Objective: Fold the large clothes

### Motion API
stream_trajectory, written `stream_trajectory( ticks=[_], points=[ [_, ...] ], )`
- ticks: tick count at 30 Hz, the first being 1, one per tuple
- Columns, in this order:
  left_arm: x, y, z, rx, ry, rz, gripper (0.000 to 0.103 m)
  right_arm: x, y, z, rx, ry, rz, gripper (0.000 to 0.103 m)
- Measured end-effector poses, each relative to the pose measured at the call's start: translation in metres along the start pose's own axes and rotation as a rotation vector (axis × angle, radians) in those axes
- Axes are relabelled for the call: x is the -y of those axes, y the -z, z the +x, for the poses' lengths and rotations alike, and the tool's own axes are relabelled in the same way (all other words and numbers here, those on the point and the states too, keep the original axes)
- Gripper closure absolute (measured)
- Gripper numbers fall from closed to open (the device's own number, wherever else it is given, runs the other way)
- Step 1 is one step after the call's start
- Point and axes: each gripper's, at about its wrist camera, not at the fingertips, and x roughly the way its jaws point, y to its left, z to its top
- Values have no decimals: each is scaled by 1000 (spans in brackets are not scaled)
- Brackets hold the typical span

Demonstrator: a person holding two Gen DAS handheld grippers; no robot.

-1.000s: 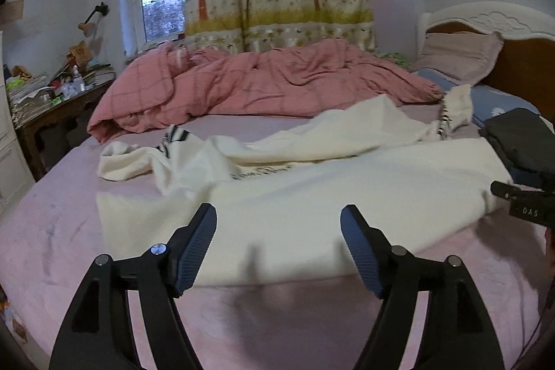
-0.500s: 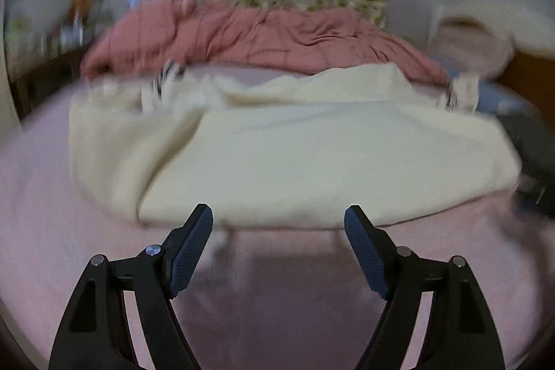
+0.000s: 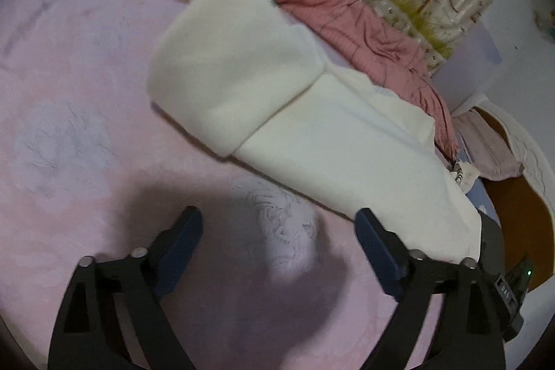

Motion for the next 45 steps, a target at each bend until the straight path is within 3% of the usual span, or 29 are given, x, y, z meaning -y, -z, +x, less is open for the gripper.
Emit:
stream_trajectory(
  ticks=[3, 11, 12, 13, 14, 15, 16, 18, 22, 24, 28, 33, 38, 40, 44, 45],
  points=[
    [8, -13, 14, 7, -30, 21, 8, -2, -12, 10, 14, 18, -21, 21],
    [-5, -50, 47, 41, -11, -70, 8, -1, -46, 34, 88, 92, 36, 22],
    [-6, -53, 50, 48, -12, -82, 14, -4, -48, 36, 100, 117, 27, 27],
    [-6, -55, 50, 63, -20, -88, 38, -6, -50, 38, 115, 150, 13, 44],
    [-7, -56, 49, 71, -23, -87, 54, -7, -50, 39, 129, 186, 2, 55],
    [-9, -55, 48, 71, 3, -91, 80, -4, -48, 39, 143, 197, 11, 84],
    [-12, -55, 46, 69, 54, -105, 86, 1, -46, 34, 152, 170, 29, 90],
    [-8, -51, 34, 108, 72, -87, 88, 6, -45, 21, 204, 133, 57, 93],
    [16, -36, 2, 169, 29, 40, 89, -7, -38, -9, 275, 142, 6, 95],
    [23, -26, -11, 167, 19, 74, 89, -9, -30, -25, 292, 184, -38, 95],
    [25, -3, -27, 142, -14, 112, 88, 9, -13, -52, 248, 189, -9, 97],
    [14, 18, -37, 104, -35, 96, 88, 25, 24, -89, 267, 221, -25, 98],
    [16, 29, -47, 121, -62, 118, 87, 26, 38, -104, 292, 267, -61, 103],
    [16, 32, -42, 114, -104, 157, 82, 27, 38, -108, 297, 298, -93, 103],
    [26, 40, -47, 152, -145, 223, 73, 40, 33, -104, 244, 238, -59, 103],
    [28, 43, -51, 166, -154, 235, 65, 40, 32, -103, 239, 232, -57, 103]
  ],
)
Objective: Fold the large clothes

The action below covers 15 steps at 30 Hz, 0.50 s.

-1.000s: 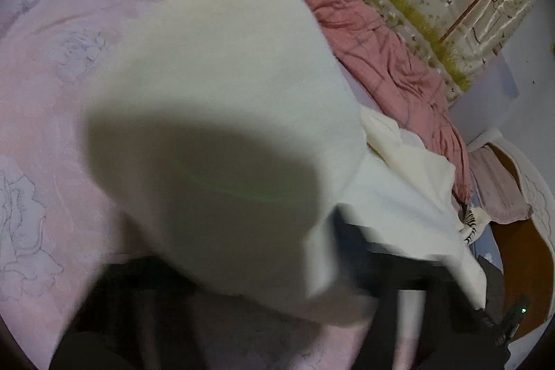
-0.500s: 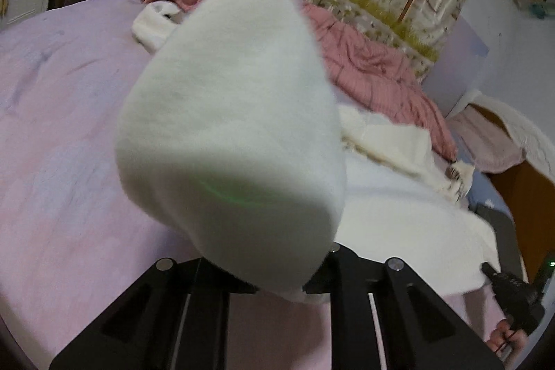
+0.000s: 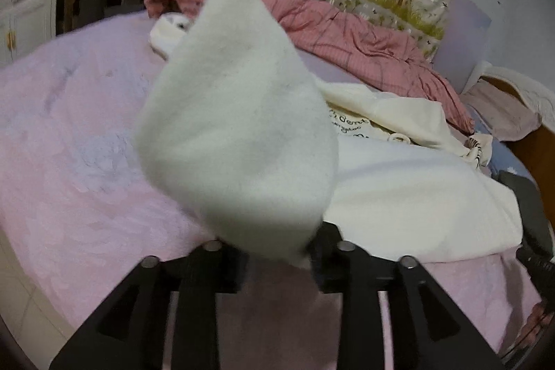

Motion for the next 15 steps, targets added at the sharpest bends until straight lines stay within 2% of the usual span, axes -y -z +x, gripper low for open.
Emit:
stream_trajectory(
  ticks=[1, 4, 8, 10, 12, 15],
  points=[
    [3, 3, -5, 17, 4, 12, 57, 0, -1, 1, -3, -7, 0, 103],
    [10, 11, -17, 59, 6, 40, 48, -2, -4, -5, 22, -11, -17, 103],
    [26, 12, -32, 125, 13, 88, 44, -3, -12, -14, 29, -27, -57, 98],
    [28, 11, -46, 180, 29, 100, 43, 0, -16, -18, 40, -32, -59, 84],
    [35, 10, -58, 214, 41, 115, 42, 6, -19, -19, 43, 10, -56, 73],
    [52, 13, -77, 262, 94, 137, 36, 17, -25, -24, 53, 16, -50, 72]
  ],
)
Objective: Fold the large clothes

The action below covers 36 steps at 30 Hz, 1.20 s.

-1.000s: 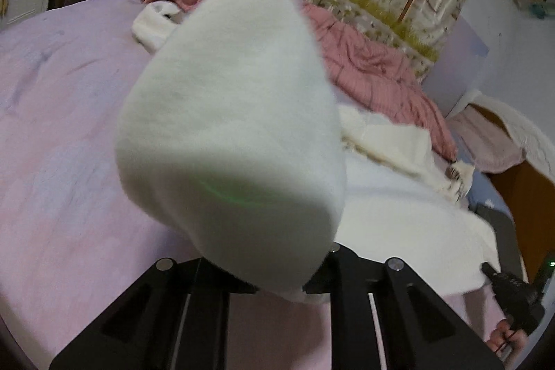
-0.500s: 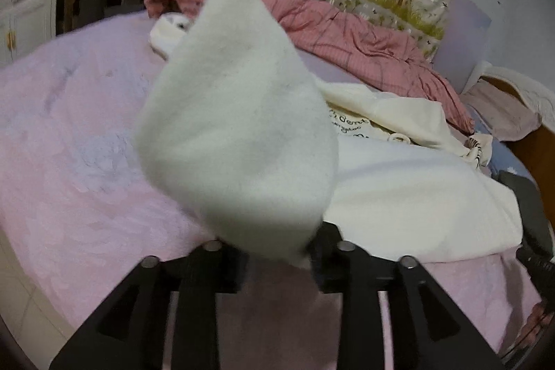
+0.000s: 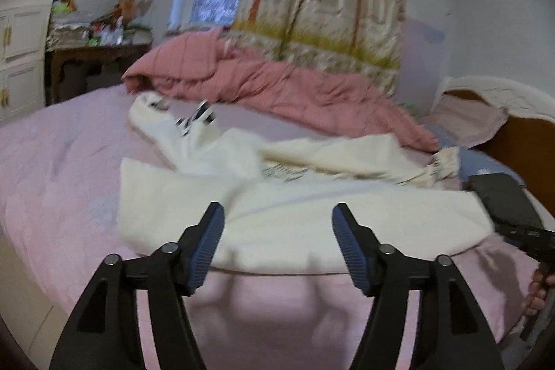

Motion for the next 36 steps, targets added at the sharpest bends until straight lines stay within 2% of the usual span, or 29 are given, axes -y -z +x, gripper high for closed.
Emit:
stream_trajectory(
  ticks=[2, 4, 7, 11, 12, 16, 22, 23, 25, 26, 27, 28, 30, 31, 32, 33, 34, 35, 36],
  points=[
    [19, -2, 2, -4, 32, 42, 36, 8, -4, -3, 6, 9, -3, 70],
    [41, -3, 11, -16, 58, 94, 36, 18, -8, -5, 8, 19, -8, 57],
    [72, -4, 35, -45, 86, 155, 35, 36, -10, -11, 42, 77, 19, 56],
    [104, 1, 78, -151, 133, 187, 32, 65, -12, -8, 32, 28, 151, 56],
    [111, 6, 90, -197, 120, 219, 32, 71, -12, -4, 17, -1, 186, 56],
    [113, 27, 115, -258, 79, 265, 32, 82, -12, 17, -50, -68, 249, 56],
    [107, 42, 123, -281, 70, 277, 31, 95, -2, 82, -221, -384, 563, 56],
    [106, 43, 123, -278, 68, 277, 31, 93, 0, 90, -235, -410, 593, 56],
    [106, 46, 124, -276, 65, 280, 30, 82, -5, 98, -221, -383, 576, 59],
    [106, 46, 124, -277, 67, 279, 30, 79, -6, 100, -201, -356, 574, 72],
    [105, 46, 124, -277, 72, 277, 30, 77, -7, 103, -185, -328, 576, 96],
    [104, 46, 123, -277, 78, 274, 30, 76, -8, 102, -162, -301, 579, 97],
    [103, 45, 122, -275, 84, 270, 30, 66, -18, 83, -55, -290, 524, 97],
    [102, 45, 120, -272, 88, 269, 30, 54, -25, 66, 16, -281, 453, 97],
    [102, 45, 120, -269, 90, 268, 30, 33, -33, 47, 94, -244, 326, 97],
    [102, 45, 121, -270, 89, 264, 30, 22, -37, 41, 113, -209, 261, 97],
    [102, 46, 121, -275, 89, 263, 30, 13, -37, 43, 105, -148, 206, 97],
    [102, 46, 122, -279, 89, 266, 30, 12, -33, 59, 33, -56, 194, 97],
    [103, 46, 122, -279, 88, 271, 30, 18, -27, 76, -41, -6, 216, 97]
  ],
)
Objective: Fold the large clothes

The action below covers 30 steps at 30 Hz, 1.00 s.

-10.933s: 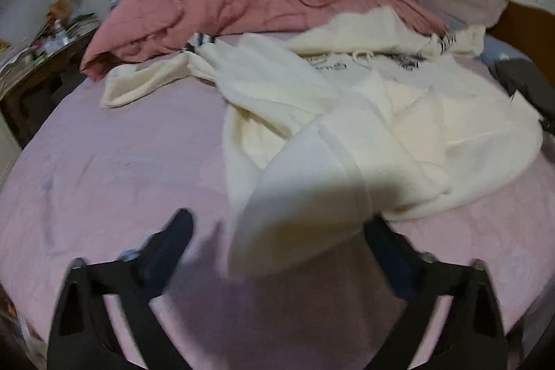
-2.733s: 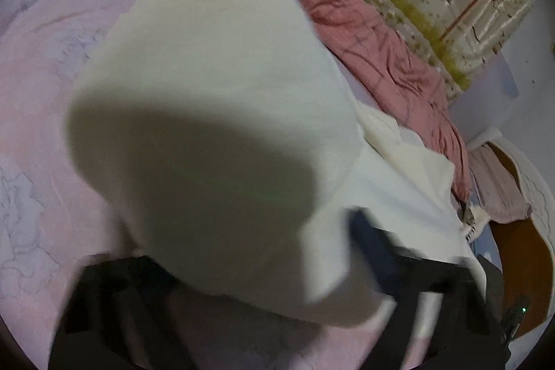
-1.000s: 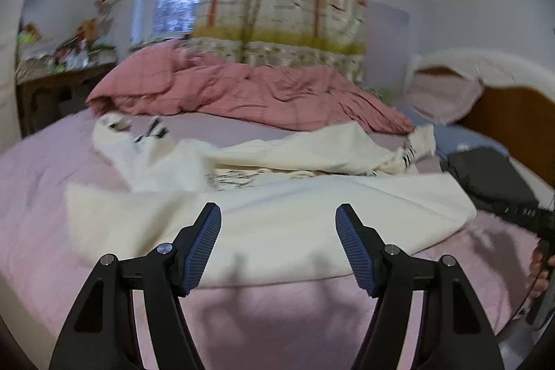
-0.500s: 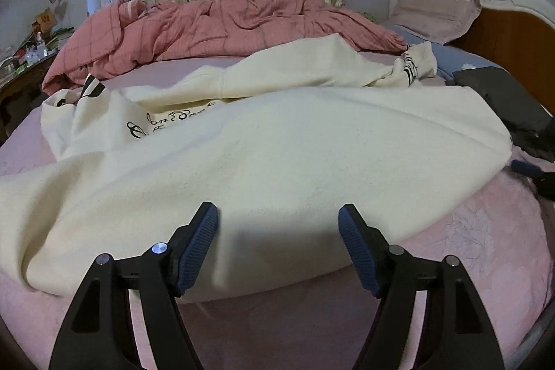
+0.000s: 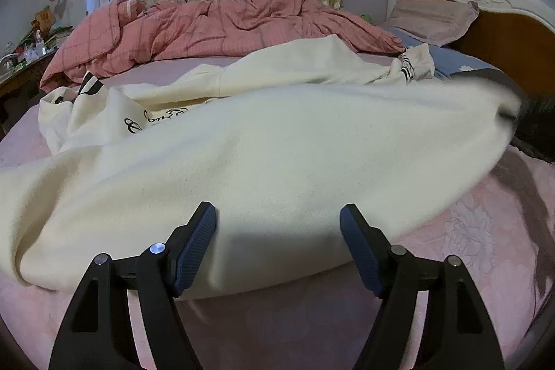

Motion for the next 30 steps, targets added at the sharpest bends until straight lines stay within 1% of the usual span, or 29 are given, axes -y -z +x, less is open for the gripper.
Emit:
stream_trajectory(
  ticks=[1, 2, 3, 4, 5, 7, 8, 9, 10, 11, 13, 14, 15, 16, 17, 19, 21, 24, 26, 28, 30],
  points=[
    [1, 0, 0, 1, -3, 7, 30, 9, 5, 13, -61, 30, 35, 97],
    [3, 1, -1, 2, -8, 15, 30, 23, 12, 26, -117, 19, 107, 97],
    [4, 1, -1, 4, -13, 20, 30, 27, 13, 23, -101, 3, 126, 97],
    [4, 1, -1, 5, -12, 19, 30, 23, 12, 17, -77, 13, 98, 97],
    [2, 2, -2, 5, -7, 15, 30, 17, 11, 13, -60, 32, 61, 97],
    [0, 2, -5, 14, 5, 9, 30, 2, 11, 5, -28, 86, -29, 92],
    [-2, 3, -8, 31, 14, 14, 30, -5, 12, 3, -17, 111, -73, 92],
    [-4, 4, -12, 53, 9, 22, 30, -9, 12, 0, -13, 116, -86, 91],
    [-8, 4, -16, 68, -17, 23, 30, -9, 11, -3, -9, 110, -92, 91],
    [-13, 4, -21, 76, -48, 14, 30, -9, 11, -5, 1, 82, -83, 91],
    [-30, -1, -35, 112, -76, -17, 30, -5, 5, -13, 14, 63, -70, 89],
    [-39, -5, -42, 131, -91, -29, 30, -3, 4, -17, 26, 73, -76, 87],
    [-48, -8, -51, 152, -117, -40, 30, -2, 5, -20, 35, 87, -86, 81],
    [-59, -12, -61, 172, -145, -49, 30, -5, 5, -23, 54, 119, -104, 75],
    [-69, -14, -68, 179, -165, -52, 30, -7, 5, -27, 74, 146, -119, 73],
    [-89, -14, -80, 168, -219, -26, 30, -7, 9, -35, 99, 168, -143, 69],
    [-109, -12, -89, 154, -297, 10, 30, -5, 13, -39, 101, 180, -146, 68],
    [-147, -7, -100, 129, -403, 7, 30, -6, 13, -43, 123, 188, -173, 67],
    [-167, -1, -104, 128, -465, 5, 28, -10, 14, -51, 165, 198, -205, 67],
    [-185, 5, -106, 120, -496, -21, 24, -11, 16, -62, 203, 180, -207, 67],
    [-201, 14, -105, 96, -501, -51, 24, -11, 18, -71, 213, 112, -195, 67]
  ],
)
